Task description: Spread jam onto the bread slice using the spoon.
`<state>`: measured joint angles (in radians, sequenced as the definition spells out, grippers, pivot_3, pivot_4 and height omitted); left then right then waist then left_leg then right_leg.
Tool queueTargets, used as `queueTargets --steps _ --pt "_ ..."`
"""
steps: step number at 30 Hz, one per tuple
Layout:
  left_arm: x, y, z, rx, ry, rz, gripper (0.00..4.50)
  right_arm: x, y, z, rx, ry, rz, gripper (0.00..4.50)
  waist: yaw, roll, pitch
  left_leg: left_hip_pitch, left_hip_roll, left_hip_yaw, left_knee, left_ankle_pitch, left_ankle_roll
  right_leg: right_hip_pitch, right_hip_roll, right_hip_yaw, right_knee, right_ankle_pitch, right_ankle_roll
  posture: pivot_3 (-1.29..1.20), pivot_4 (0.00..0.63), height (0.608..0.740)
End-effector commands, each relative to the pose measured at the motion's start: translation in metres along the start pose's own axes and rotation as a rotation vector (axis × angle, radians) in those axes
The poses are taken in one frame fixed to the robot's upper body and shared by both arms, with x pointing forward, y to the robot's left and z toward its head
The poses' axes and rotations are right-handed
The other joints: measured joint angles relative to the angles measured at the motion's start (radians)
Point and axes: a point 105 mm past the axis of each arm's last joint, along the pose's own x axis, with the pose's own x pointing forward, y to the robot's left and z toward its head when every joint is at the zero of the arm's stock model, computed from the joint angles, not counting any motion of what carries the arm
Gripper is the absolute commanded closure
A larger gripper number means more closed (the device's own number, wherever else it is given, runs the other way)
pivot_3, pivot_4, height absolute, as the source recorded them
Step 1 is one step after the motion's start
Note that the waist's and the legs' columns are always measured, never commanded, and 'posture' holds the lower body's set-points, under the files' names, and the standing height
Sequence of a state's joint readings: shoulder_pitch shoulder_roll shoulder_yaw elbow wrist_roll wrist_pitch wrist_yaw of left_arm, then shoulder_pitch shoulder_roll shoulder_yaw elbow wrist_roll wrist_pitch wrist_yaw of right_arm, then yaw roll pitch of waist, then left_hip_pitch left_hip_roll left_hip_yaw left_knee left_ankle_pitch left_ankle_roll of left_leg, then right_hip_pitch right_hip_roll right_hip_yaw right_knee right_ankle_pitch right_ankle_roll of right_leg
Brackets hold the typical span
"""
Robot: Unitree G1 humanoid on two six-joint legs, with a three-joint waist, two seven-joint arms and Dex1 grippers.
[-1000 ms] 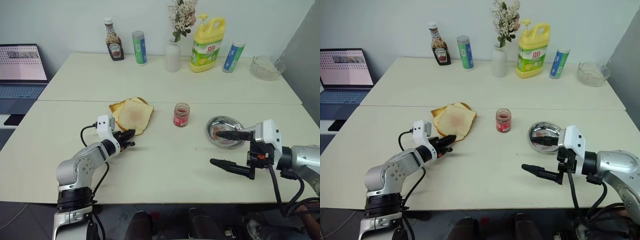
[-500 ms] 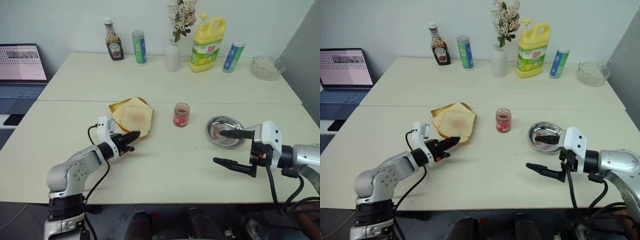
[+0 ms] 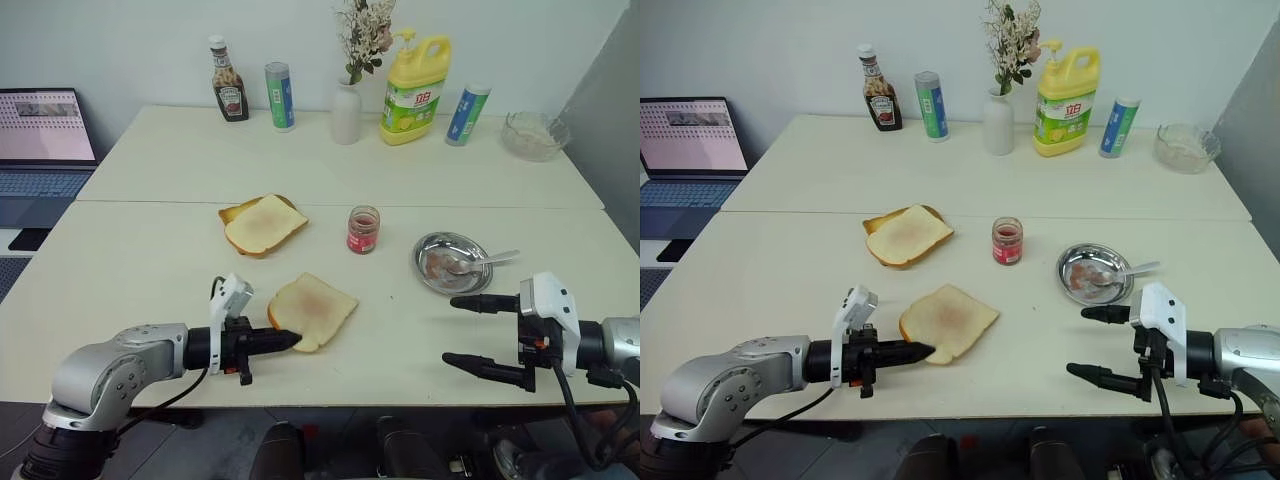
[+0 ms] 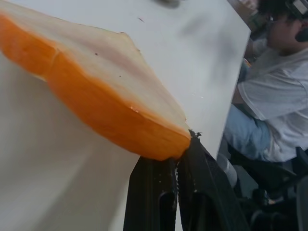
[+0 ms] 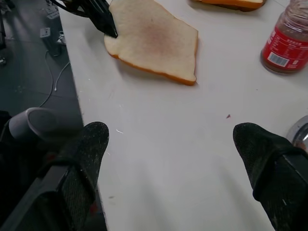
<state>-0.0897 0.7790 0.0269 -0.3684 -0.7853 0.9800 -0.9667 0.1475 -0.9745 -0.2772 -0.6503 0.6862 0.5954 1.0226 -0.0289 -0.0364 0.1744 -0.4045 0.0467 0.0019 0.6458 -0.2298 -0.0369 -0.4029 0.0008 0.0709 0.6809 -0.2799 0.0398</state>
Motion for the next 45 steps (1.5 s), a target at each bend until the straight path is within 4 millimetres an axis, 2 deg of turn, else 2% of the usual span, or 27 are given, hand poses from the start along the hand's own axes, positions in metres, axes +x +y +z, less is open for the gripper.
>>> queueTargets --steps 1,4,8,13,19,28,31,36,39,42,43,45 --pt "0.011 -0.009 0.006 0.086 0.031 -0.077 4.49 0.000 0.005 0.008 -0.037 -0.009 0.006 0.00 0.000 0.000 0.000 0.000 0.000 0.000 0.000 0.000 0.000 0.000 0.000 0.000 0.000 0.000 0.000 0.00 0.150 0.740" --pt "0.018 -0.008 0.001 0.092 0.060 -0.095 4.49 0.002 0.005 0.008 -0.038 -0.010 0.007 0.00 0.000 0.000 0.000 0.000 0.000 0.000 0.000 0.000 0.000 0.000 0.000 0.000 0.000 0.000 0.000 0.00 0.150 0.740" --pt "0.020 0.017 -0.006 0.065 0.079 0.001 4.49 0.004 0.004 0.009 -0.045 -0.013 0.002 0.00 0.000 0.000 0.000 0.000 0.000 0.000 -0.001 0.000 0.000 0.000 0.000 0.000 0.000 0.000 0.000 0.00 0.150 0.740" --pt "0.021 0.036 0.008 0.074 0.026 0.096 4.49 0.006 0.003 0.008 -0.050 -0.015 0.001 0.00 0.000 0.000 0.000 0.000 0.000 -0.001 0.000 0.000 0.000 0.000 0.001 0.000 0.000 0.000 0.000 0.00 0.150 0.740" --pt "0.028 0.037 0.016 0.081 -0.010 0.118 4.49 0.006 0.001 0.009 -0.056 -0.018 0.001 0.00 0.000 0.000 0.000 -0.001 0.000 -0.001 0.000 0.000 0.000 0.000 0.001 0.000 0.000 0.000 0.000 0.00 0.150 0.740" --pt "0.033 0.031 0.014 0.088 0.013 0.112 4.49 0.007 0.000 0.008 -0.052 -0.014 0.012 0.00 0.000 0.000 0.000 -0.001 0.000 -0.001 0.000 0.000 0.000 0.000 0.001 0.000 0.000 0.000 0.000 0.00 0.150 0.740" --pt "0.032 0.029 0.013 0.083 0.018 0.114 3.79 0.007 0.001 0.008 -0.051 -0.015 0.017 0.00 0.000 0.000 0.000 -0.001 0.000 -0.001 0.000 0.000 0.000 0.000 0.001 0.000 0.000 0.000 0.000 0.00 0.150 0.740" --pt "0.026 0.027 0.011 0.058 0.012 0.127 2.16 0.008 0.000 0.008 -0.052 -0.014 0.021 0.00 0.000 0.000 0.000 -0.001 0.000 -0.001 0.000 0.000 0.000 0.000 0.001 0.000 0.000 0.000 0.000 0.00 0.150 0.740" --pt "0.018 0.027 0.009 0.060 0.019 0.163 1.24 0.008 -0.001 0.007 -0.055 -0.012 0.024 0.00 -0.002 0.000 0.000 -0.001 0.000 0.000 0.000 0.000 0.000 0.000 0.001 0.000 0.000 0.000 0.000 0.00 0.150 0.740" --pt "0.000 0.036 0.013 0.087 0.007 0.257 0.28 0.008 0.000 0.007 -0.052 -0.012 0.026 0.00 -0.002 0.000 0.000 0.000 0.001 -0.001 -0.001 0.000 0.000 0.000 0.001 0.000 0.000 0.000 0.000 0.00 0.150 0.740" --pt "-0.002 0.036 0.013 0.092 0.008 0.270 0.03 0.008 0.000 0.007 -0.051 -0.012 0.027 0.00 -0.002 0.000 0.000 0.000 0.001 -0.001 -0.001 0.000 0.000 0.000 0.001 0.000 0.000 0.000 0.000 0.00 0.150 0.740" --pt "-0.013 0.040 0.014 0.093 0.000 0.315 0.03 0.007 0.000 0.007 -0.048 -0.010 0.026 0.00 -0.002 0.000 0.000 0.000 0.001 -0.001 -0.001 0.000 0.000 0.000 0.001 0.000 0.000 0.000 0.000 0.00 0.150 0.740"
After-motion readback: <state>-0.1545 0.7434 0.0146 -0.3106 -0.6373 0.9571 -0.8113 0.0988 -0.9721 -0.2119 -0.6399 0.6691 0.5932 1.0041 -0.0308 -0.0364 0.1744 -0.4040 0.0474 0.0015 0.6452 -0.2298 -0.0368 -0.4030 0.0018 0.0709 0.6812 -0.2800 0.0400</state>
